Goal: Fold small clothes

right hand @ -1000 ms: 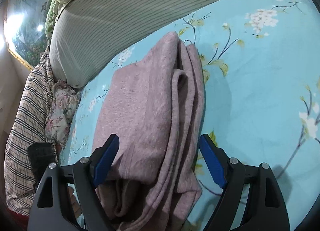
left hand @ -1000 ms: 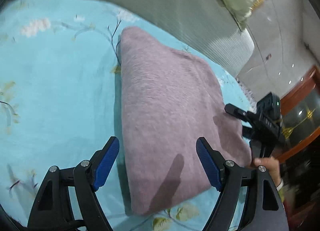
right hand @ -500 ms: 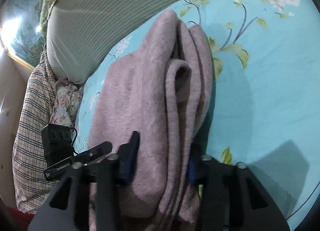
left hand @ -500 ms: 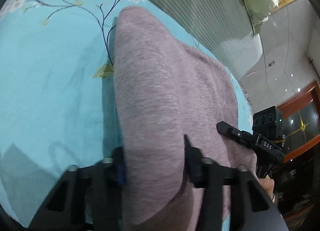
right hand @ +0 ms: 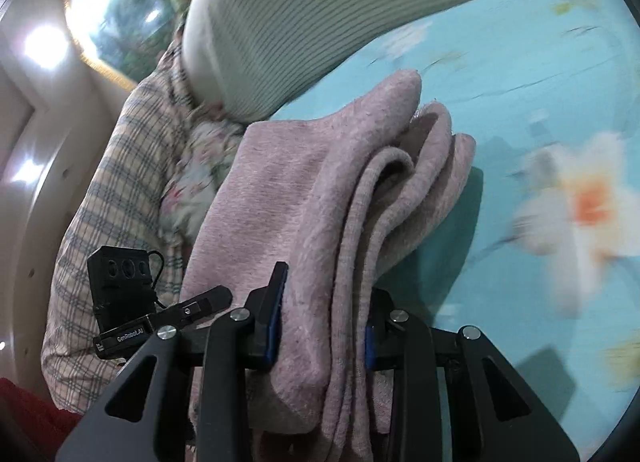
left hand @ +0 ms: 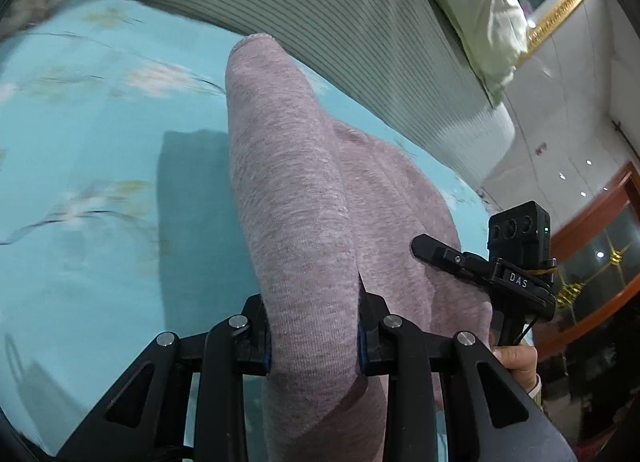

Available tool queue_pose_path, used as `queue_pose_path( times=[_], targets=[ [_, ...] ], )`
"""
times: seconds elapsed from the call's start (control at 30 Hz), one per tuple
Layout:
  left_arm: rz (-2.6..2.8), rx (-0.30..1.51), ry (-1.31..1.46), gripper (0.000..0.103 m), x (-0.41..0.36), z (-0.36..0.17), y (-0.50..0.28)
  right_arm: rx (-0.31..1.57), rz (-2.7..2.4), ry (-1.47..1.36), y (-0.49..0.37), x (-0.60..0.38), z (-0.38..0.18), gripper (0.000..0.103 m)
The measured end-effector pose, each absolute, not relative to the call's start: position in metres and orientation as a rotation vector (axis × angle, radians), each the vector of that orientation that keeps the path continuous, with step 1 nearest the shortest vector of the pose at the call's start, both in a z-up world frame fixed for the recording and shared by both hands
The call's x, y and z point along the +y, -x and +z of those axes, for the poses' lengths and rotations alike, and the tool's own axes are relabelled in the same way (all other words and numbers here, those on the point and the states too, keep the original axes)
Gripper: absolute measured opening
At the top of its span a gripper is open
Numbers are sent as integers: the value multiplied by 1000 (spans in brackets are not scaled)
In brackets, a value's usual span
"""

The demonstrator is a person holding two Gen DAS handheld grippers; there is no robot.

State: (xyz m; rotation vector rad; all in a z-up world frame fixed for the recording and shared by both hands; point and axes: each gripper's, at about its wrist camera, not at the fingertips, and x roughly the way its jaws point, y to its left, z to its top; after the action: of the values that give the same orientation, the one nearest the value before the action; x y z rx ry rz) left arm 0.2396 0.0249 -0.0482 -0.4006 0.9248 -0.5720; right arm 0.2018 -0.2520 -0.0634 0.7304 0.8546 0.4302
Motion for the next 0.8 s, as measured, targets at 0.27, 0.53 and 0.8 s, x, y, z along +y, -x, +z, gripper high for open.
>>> queue_pose_path(
  times=[0.27,0.53,0.8],
  targets=[
    [-454,905,428,29,99,-54,-219,906,520,-733,-228,-185,-83,32],
    [-413,932,465,38,104,-89,-229,957,480,-720,-231,-187,-105,33],
    [-328,964,446,66,111,-96,-226,966,403,-705,-224,-194,-103,54]
  ],
)
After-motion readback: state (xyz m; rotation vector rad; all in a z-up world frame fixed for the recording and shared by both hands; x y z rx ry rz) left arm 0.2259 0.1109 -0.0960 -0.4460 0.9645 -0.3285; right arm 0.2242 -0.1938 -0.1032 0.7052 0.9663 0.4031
